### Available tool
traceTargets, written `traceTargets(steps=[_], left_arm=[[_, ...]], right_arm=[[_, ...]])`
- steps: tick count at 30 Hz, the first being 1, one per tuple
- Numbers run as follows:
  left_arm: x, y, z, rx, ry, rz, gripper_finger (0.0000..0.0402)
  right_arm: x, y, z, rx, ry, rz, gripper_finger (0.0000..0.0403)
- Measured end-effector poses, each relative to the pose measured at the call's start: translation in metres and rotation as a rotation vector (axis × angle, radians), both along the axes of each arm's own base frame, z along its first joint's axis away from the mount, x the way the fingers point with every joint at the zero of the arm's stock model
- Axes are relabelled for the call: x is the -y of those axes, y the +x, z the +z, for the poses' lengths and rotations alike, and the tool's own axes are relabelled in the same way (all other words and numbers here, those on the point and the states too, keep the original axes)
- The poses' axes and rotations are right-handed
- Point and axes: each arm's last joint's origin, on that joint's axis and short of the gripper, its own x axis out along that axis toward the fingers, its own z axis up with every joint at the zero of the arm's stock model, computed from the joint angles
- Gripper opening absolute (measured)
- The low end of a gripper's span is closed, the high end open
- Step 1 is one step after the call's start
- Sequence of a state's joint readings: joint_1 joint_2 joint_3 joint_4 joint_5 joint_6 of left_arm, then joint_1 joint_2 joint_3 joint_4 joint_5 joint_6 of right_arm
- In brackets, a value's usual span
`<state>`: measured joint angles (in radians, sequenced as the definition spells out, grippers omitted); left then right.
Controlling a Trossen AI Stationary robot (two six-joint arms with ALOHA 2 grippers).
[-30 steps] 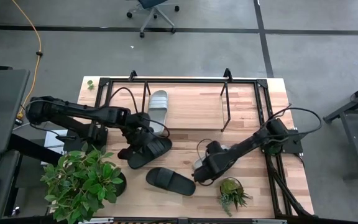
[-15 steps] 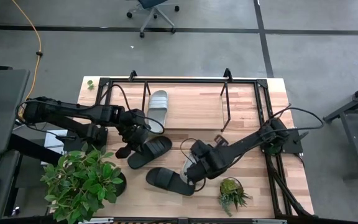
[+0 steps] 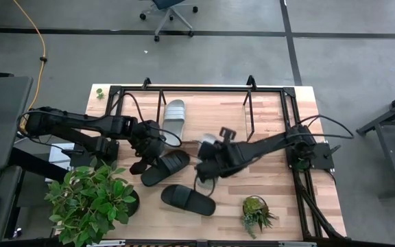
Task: Pick and place slides into the shelf
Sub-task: Put the gray slide on the shelf
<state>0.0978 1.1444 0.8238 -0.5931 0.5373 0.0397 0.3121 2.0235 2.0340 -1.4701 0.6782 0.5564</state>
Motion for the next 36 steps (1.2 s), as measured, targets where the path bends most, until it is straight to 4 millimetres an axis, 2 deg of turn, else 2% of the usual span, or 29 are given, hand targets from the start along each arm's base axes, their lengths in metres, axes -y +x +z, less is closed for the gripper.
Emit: traceTargets(steps=[8, 14, 22, 28, 36], left_arm=[[0.000, -0.016, 0.018, 0.079, 0.030, 0.044, 0.0000], [-0.001, -0.043, 0.037, 0.152, 0.135, 0.138, 0.0000], [-0.001, -0.076, 0.048, 0.174, 0.226, 0.231, 0.0000], [0.000, -0.084, 0.051, 0.185, 0.216, 0.251, 0.0000], [0.000, -0.085, 0.050, 0.164, 0.216, 0.248, 0.0000]], right_arm=[[0.034, 0.017, -0.011, -0.064, -0.145, 0.082, 0.0000], [0.062, 0.038, -0.007, 0.013, -0.134, 0.142, 0.0000], [0.111, 0.047, -0.013, -0.036, -0.152, 0.091, 0.0000], [0.138, 0.063, -0.033, -0.061, -0.153, 0.106, 0.0000], [0.156, 0.071, -0.054, -0.111, -0.157, 0.077, 0.0000]])
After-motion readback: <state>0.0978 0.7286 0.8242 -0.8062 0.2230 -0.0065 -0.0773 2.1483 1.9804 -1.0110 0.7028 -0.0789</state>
